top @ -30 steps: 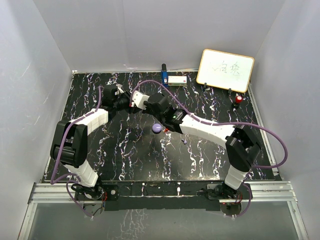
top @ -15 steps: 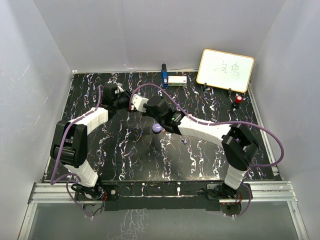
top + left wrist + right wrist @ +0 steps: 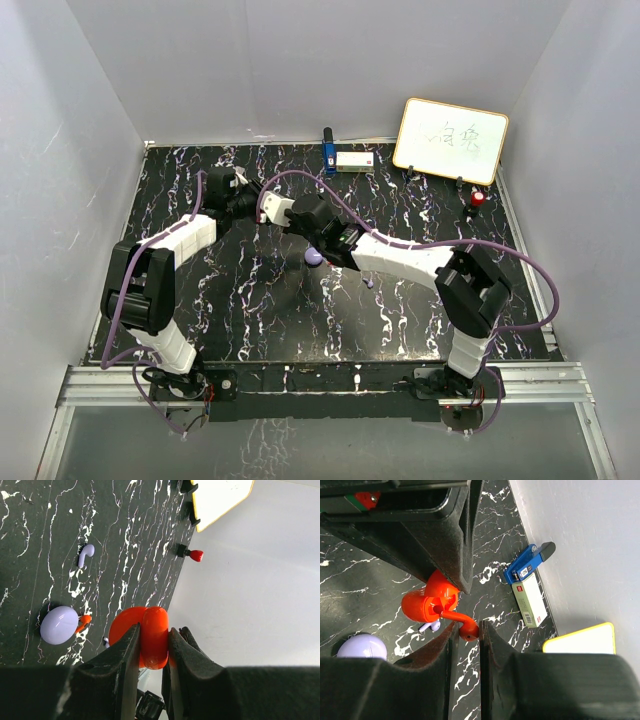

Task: Insert the wireless bluetooth earbuds into the charging case
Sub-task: Place the earbud in the charging case.

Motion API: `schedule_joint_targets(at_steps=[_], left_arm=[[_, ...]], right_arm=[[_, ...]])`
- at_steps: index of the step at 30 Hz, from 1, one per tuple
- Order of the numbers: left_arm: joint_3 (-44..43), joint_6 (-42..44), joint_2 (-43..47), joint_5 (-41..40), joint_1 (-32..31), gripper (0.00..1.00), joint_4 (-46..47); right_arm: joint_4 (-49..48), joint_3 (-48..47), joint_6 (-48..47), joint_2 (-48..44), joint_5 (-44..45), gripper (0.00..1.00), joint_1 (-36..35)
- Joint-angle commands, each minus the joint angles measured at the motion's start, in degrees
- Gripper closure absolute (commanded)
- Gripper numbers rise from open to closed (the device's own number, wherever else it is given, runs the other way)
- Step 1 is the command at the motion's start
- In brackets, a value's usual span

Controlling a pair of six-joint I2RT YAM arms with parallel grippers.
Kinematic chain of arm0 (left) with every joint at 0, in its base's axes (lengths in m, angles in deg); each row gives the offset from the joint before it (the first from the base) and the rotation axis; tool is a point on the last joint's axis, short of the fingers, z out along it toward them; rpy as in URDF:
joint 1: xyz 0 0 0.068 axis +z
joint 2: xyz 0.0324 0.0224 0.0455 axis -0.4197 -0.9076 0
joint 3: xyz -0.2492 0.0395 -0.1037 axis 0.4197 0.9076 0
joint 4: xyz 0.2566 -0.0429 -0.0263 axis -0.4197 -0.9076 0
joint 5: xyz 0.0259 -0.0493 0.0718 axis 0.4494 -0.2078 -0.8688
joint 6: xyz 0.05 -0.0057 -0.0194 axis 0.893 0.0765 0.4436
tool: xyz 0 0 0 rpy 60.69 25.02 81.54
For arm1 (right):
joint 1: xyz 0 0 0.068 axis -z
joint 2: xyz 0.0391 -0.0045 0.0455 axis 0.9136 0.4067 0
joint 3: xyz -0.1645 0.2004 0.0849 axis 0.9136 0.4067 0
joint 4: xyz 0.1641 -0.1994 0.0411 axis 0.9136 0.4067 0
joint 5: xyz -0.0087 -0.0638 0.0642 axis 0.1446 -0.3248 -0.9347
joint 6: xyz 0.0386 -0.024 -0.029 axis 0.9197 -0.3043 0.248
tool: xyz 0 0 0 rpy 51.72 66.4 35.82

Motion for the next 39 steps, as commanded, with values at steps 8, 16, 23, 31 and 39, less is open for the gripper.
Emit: schedule_joint_targets(at_steps=[8, 16, 23, 31, 39], left_arm=[[-2.0, -0.5, 0.4, 3.1, -0.3, 1.0, -0.9], [-3.0, -0.1, 0.0, 3.2, -0.3, 1.0, -1.7], [-3.2, 0.3, -0.1, 3.2, -0.3, 1.0, -2.2], [-3.5, 0.5, -0.6, 3.4, -0.3, 1.0, -2.4], [-3.7, -0.1, -1.4, 3.7, -0.3, 1.0, -1.7]], right_arm=[[-4.1, 0.3, -0.8, -0.2, 0.6, 1.0, -0.8], [-4.1, 0.7, -1.9, -0.5, 0.9, 1.0, -1.2], [-4.4, 1.5, -3.7, -0.9, 2.2, 1.0, -1.4], [-5.1, 2.3, -5.3, -1.1, 2.4, 1.0, -1.9], [-5.3, 2.9, -5.9, -1.7, 1.6, 1.0, -2.5]])
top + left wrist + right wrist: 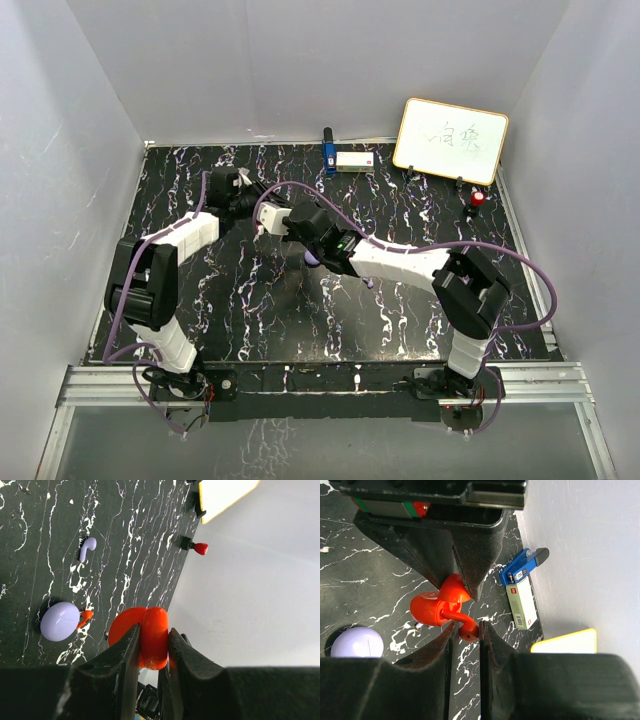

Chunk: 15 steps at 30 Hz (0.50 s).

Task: Insert the wireless bluetooth earbuds into the charging case
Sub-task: Place the earbud in the charging case.

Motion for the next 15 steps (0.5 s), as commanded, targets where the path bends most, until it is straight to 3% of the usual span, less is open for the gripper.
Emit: schedule_joint_targets(at_steps=[1, 15], left_arm=[[-2.3, -0.8, 0.2, 2.1, -0.3, 1.0, 0.0], [-2.4, -0.8, 0.5, 2.6, -0.2, 1.0, -0.1]], right_arm=[[-3.2, 0.8, -0.7, -1.7, -0.1, 1.0, -1.0], [-3.5, 0.2, -2.0, -0.4, 3.8, 1.0, -1.5]])
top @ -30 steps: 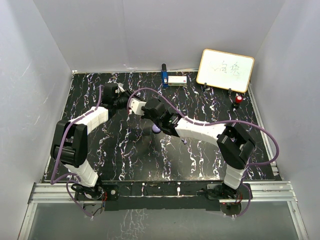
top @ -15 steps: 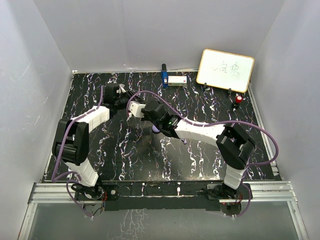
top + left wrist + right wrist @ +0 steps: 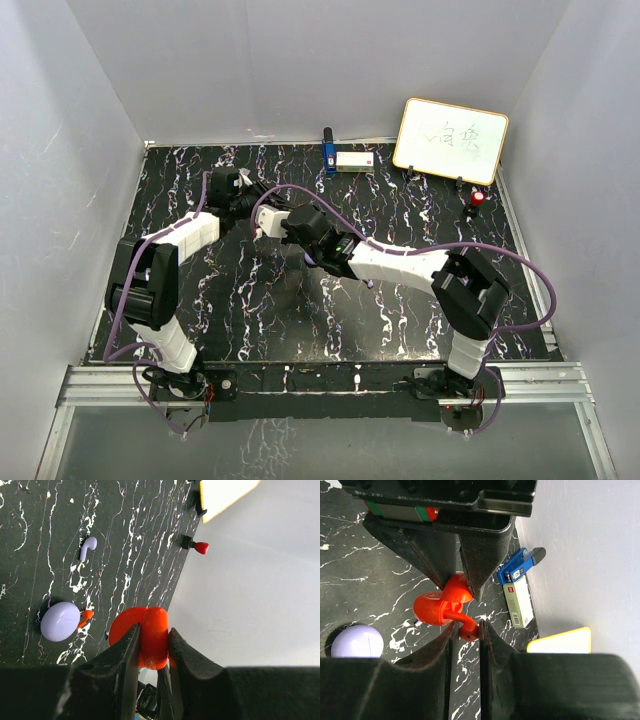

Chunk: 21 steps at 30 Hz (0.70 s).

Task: Insert the wireless bluetooth earbuds into the charging case
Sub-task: Place the earbud in the charging case.

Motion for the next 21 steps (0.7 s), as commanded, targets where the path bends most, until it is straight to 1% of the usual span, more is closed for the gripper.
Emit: schedule_joint_targets(at_steps=[1, 21], left_arm=[[-2.3, -0.6, 1.1, 2.3, -0.2, 1.0, -0.4], [-1.1, -0.3, 2.5, 3.3, -0.2, 1.0, -0.5]], right_arm=[[-2.9, -0.5, -0.8, -0.2, 2.7, 1.0, -0.4], [-2.9, -0.3, -0.9, 0.3, 3.5, 1.0, -0.1]])
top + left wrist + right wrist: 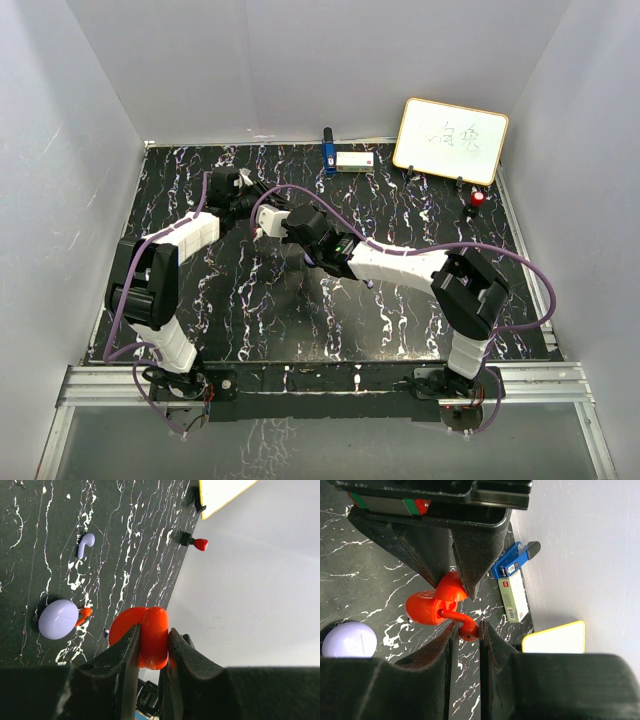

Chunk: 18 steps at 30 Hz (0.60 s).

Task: Insert the wireless bluetooth earbuds into the charging case
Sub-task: Place the earbud in the charging case.

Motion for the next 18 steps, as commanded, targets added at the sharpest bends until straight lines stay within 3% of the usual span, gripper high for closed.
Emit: schedule_joint_targets(at_steps=[1, 18], left_arm=[[-1.1, -0.3, 2.5, 2.4, -0.1, 1.0, -0.5], [-2.5, -0.9, 2.3, 2.5, -0.1, 1.0, -0.5]], right_arm=[[-2.9, -0.3, -0.2, 0.4, 1.1, 1.0, 0.0], [-2.8, 1.3, -0.1, -0.4, -0.6, 1.0, 0.1]])
